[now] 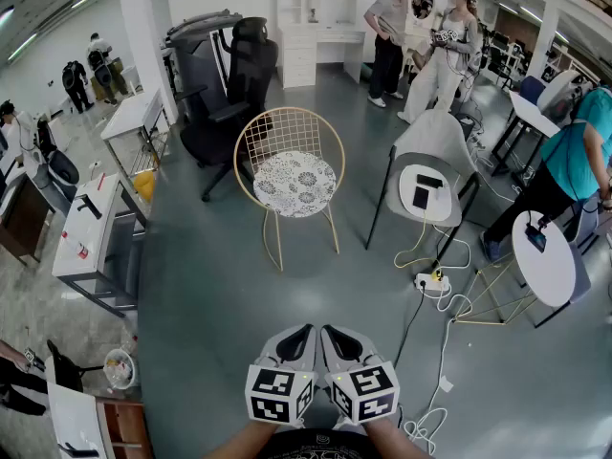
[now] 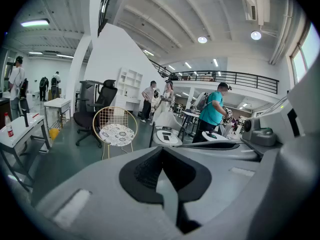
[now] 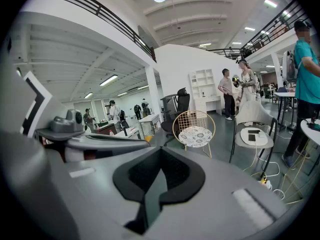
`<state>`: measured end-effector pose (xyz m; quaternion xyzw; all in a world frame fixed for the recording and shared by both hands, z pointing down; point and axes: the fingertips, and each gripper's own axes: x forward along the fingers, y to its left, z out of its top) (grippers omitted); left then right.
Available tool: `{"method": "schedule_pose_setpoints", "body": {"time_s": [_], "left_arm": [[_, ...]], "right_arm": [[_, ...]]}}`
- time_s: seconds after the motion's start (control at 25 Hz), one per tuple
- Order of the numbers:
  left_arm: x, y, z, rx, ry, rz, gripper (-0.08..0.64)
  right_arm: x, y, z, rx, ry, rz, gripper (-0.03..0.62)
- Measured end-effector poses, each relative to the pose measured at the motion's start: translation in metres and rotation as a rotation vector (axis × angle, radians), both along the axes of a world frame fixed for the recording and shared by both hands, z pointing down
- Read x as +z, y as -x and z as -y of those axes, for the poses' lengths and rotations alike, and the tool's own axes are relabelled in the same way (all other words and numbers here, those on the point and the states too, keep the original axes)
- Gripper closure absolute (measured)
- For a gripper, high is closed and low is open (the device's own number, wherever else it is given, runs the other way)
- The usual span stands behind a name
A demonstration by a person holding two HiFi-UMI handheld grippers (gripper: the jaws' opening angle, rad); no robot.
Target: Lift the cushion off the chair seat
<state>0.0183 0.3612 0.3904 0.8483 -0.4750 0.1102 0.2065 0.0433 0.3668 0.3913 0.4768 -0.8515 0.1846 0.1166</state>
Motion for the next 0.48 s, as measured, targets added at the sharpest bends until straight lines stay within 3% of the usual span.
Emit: {"method": "schedule_pose_setpoints", "body": {"time_s": [0.48], "left_arm": [[0.009, 0.03, 0.017, 0.042, 0.021, -0.028, 0.563]], "right_arm": [[0.01, 0.026, 0.014, 0.061, 0.026, 0.01, 0.597]]}}
